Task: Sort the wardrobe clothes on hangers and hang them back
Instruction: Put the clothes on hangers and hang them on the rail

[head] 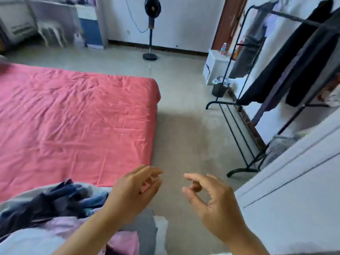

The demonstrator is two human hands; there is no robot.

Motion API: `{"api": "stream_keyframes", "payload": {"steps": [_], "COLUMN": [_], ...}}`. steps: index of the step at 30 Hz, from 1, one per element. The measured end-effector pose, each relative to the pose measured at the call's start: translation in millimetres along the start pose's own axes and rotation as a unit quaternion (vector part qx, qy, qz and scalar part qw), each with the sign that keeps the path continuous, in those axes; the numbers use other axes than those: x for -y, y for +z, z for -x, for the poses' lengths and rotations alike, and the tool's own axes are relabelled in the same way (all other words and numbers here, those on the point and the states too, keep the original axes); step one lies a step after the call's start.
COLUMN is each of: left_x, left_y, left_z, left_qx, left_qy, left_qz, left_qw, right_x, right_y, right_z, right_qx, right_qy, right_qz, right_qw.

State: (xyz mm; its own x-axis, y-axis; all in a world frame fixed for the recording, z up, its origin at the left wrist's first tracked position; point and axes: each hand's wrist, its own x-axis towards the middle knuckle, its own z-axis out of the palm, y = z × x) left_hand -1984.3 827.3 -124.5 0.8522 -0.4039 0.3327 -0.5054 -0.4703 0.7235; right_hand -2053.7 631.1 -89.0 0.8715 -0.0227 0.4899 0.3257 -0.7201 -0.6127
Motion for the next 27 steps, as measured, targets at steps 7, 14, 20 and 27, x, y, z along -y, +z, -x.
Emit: {"api": "stream_keyframes", "payload": {"steps": [7,14,20,27], "left_x": [82.7,123.5,126.4,133.4], "left_y": [-64.6,-96.6,-111.6,-110.0], "left_z": [23.8,73.8,128.0,193.6], "left_qx": [-0.08,-0.191,-0.281,-0.372], "left_qy": [-0.132,-0.247,-0.362,-0.541], "left_qz": [-0.043,-0.055,-0.082,-0.109], "left_qw": [0.987,0.948,0.885,0.746], "right_x": [12.9,39.0,65.4,96.9], "right_y": [114.3,210.0,285.6,370.1], "right_z": [-60.2,-90.3,-88.1,-64.2], "right_qx": [0.145,0.317,0.448,0.563], "right_qy": [-0.03,-0.079,-0.151,-0.208], "right_qz": [-0.042,-0.084,-0.123,-0.158], "right_qw": [0.988,0.941,0.873,0.784]}}
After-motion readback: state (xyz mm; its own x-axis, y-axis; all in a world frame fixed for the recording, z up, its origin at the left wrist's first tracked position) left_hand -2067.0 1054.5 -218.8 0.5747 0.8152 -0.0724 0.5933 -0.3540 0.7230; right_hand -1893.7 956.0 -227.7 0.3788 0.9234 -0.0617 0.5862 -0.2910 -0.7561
